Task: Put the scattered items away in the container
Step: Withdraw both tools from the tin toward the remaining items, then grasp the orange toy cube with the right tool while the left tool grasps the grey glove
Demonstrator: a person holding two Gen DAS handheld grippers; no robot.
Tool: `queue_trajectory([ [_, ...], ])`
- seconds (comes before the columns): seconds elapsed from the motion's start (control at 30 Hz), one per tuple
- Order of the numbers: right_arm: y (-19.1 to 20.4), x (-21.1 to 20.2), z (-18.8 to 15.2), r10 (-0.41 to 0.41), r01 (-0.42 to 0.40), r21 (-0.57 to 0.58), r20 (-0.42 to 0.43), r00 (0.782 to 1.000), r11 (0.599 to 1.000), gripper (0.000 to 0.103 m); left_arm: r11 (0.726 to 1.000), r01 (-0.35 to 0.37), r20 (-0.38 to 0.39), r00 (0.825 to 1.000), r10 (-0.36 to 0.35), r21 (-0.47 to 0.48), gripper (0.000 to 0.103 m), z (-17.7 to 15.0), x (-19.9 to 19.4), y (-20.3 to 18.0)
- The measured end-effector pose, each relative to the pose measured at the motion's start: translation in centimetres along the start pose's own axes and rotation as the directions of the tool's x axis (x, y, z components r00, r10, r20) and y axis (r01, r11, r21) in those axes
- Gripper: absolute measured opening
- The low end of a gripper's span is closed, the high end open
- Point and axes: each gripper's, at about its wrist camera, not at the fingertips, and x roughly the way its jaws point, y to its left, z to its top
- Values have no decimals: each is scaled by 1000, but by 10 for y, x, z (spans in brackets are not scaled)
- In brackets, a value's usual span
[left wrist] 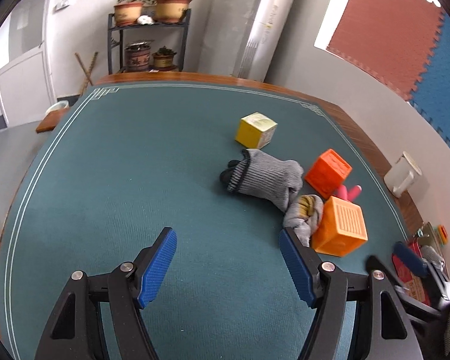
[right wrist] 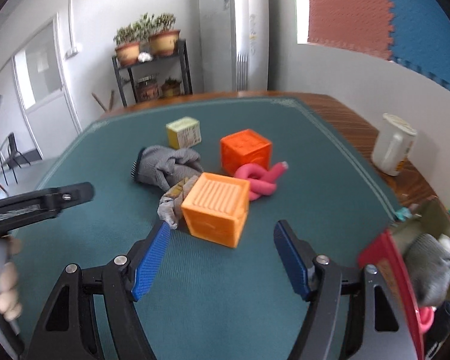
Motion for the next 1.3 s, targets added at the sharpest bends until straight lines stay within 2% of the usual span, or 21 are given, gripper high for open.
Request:
queue_trajectory([
  [0.23,8,36,8,-10,11,8,-45,999,1000,75,1000,1,-21,1000,-1,5,73,-1,10,-2],
  [0.4,9,52,7,-50,50,1,-64,997,999,75,1000,-2,-41,999,2,14,73,-4,19,-6],
  [0.43,8,55,6,-53,53,4,-70,996,999,74,1000,-2,-43,999,3,16,73,-5,20,-6],
  [0.47,6,58,5,-56,57,6,-76,996,998,61,1000,-2,-45,999,3,18,73,-5,21,-6],
  [0.5,4,59,5,-50,51,10,-75,996,999,62,1000,-3,-46,999,4,18,73,-6,21,-7],
  [0.63,-1,52,3,-64,65,8,-60,996,998,59,1000,-1,-57,998,2,28,73,-9,26,-9],
  [1.07,-46,4,-4,-79,76,133,14,997,988,59,996,30,-98,995,-22,89,73,-18,42,-38],
  [1.3,-66,-4,-9,-83,76,184,30,996,980,59,979,49,-90,995,-31,200,73,-11,57,-77],
])
